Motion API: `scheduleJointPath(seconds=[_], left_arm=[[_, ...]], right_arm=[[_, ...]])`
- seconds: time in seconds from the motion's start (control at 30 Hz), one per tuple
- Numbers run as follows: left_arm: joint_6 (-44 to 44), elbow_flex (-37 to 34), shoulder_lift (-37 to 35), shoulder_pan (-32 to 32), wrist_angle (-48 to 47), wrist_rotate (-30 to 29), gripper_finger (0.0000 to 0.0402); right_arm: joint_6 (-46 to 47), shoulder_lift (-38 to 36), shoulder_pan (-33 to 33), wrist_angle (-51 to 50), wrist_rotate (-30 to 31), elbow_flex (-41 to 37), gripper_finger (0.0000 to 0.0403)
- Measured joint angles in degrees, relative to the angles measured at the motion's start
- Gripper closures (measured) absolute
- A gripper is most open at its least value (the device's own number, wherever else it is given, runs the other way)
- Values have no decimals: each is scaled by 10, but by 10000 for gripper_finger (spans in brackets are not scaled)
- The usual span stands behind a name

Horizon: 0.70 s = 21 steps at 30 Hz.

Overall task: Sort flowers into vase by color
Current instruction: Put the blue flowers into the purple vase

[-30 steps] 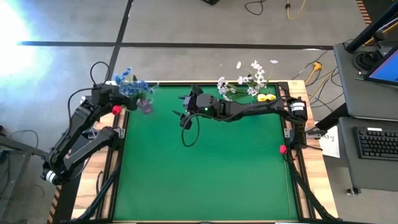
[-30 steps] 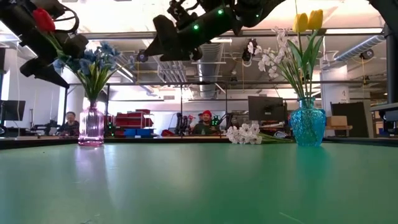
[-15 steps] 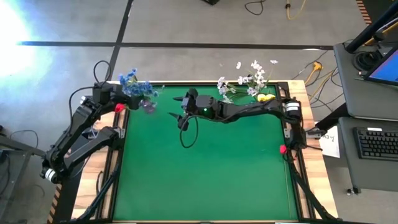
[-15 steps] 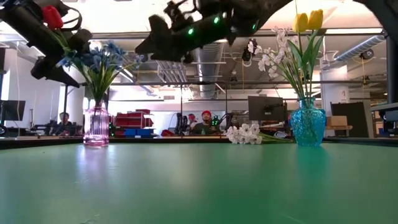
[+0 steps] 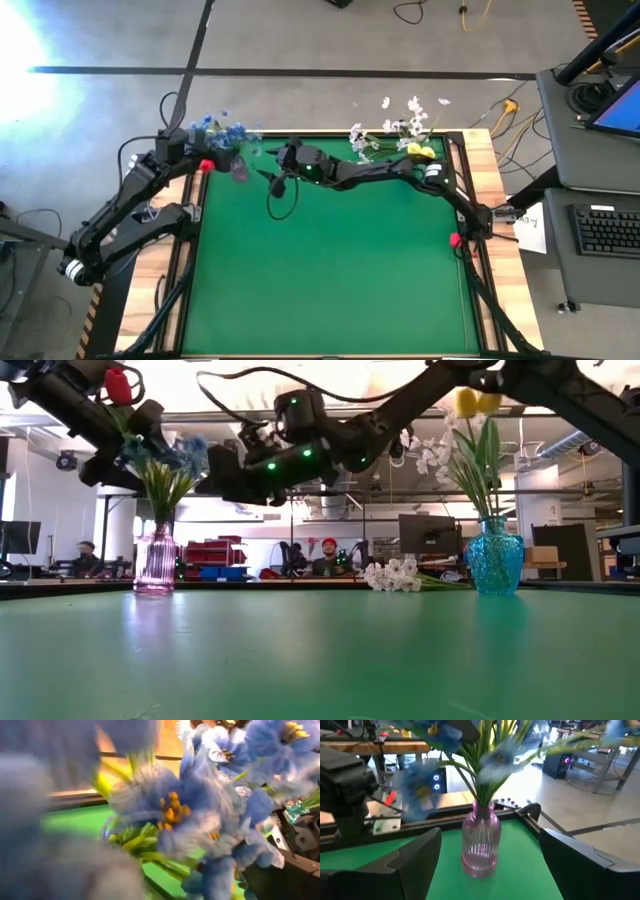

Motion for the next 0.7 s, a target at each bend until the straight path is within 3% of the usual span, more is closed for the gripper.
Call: scheduleJointPath(seconds=[0.33, 0.7], left_arm=[[4, 0, 45, -9, 38, -7, 20], [29, 0, 63, -9, 25, -23, 20]], right_arm=[[41, 60, -17, -14, -33, 69, 76], [53, 65, -11, -98, -27, 98, 76]])
